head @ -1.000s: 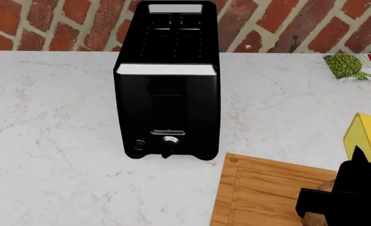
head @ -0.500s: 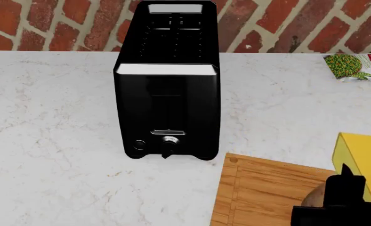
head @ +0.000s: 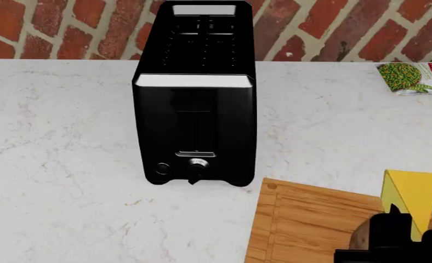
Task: Pick up the wedge of cheese and place it on the slice of bread to prepare a simple cheese on bread dish.
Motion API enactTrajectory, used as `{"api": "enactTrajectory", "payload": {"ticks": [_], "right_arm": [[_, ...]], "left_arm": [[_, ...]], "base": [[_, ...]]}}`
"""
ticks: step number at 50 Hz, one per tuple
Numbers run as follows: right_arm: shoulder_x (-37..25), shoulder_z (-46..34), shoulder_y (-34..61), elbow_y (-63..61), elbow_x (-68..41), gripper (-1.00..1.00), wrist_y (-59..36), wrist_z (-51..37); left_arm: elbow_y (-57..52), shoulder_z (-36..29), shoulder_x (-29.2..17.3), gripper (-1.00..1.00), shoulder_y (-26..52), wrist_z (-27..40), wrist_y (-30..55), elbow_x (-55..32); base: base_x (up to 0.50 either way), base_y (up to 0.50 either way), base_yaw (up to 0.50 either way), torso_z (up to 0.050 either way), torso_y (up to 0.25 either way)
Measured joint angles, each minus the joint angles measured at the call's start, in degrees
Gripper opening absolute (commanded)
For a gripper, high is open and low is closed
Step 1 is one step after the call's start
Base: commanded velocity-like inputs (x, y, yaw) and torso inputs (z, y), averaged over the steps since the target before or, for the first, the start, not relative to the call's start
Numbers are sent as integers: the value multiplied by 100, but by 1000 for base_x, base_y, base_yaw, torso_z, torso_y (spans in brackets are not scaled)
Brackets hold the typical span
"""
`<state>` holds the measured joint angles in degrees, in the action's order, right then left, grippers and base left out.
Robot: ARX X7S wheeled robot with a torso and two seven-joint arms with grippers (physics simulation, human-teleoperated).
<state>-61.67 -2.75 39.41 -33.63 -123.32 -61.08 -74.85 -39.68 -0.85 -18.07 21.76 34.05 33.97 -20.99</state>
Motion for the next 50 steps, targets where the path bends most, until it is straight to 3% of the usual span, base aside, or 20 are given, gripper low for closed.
{"api": "enactTrajectory", "payload": {"ticks": [24, 50], "right_arm": [[86, 111, -553, 56, 436, -100, 9, 279], [214, -115, -321, 315, 842, -100, -133, 542]], "left_arm": [[-9, -8, -36, 100, -2, 39, -8, -50], [0, -36, -71, 100, 6, 86, -12, -87]], "base": [[0, 0, 0, 0, 0], [0, 0, 0, 0, 0]]}}
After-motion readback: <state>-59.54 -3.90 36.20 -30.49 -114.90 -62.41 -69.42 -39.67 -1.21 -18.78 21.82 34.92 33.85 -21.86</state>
